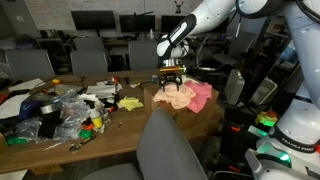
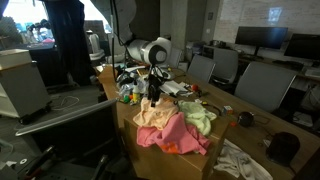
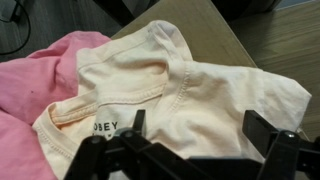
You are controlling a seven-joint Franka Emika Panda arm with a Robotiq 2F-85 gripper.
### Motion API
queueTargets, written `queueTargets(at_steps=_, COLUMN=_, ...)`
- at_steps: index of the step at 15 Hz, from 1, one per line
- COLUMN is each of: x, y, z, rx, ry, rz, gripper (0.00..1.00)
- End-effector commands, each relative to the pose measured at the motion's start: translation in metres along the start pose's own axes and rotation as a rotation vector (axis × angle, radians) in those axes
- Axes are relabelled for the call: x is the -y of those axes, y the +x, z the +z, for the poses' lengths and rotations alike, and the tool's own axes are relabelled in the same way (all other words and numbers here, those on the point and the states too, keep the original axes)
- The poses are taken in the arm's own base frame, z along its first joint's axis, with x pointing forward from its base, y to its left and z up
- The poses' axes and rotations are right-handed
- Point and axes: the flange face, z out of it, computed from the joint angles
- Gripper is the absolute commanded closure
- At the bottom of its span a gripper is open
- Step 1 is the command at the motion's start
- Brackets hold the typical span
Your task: Pick the clothes and put them on the back rest of the chair
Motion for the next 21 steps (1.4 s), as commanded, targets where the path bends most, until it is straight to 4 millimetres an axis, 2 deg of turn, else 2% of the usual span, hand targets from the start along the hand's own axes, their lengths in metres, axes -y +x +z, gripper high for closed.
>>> queueTargets(at_steps=1, x=-0.007, y=0.003, z=0.01, rx=0.031, ry=-0.007, rz=0.029, gripper=0.0)
queueTargets(at_steps=4, x=-0.011, y=0.001, z=0.018, rx=0.012, ry=-0.02, rz=0.047, gripper=0.0)
queueTargets(at_steps=13, x=0.005, y=-0.01, z=0.011, rx=-0.212, ry=0.055, rz=0.123, gripper=0.0)
queueTargets(at_steps=17, x=0.007, y=-0.02, z=0.02, rx=-0.294, ry=-0.006, rz=0.101, gripper=0.0)
queueTargets(at_steps=21, x=0.005, y=-0.03, z=0.032, rx=-0.298, ry=-0.056, rz=0.085, gripper=0.0)
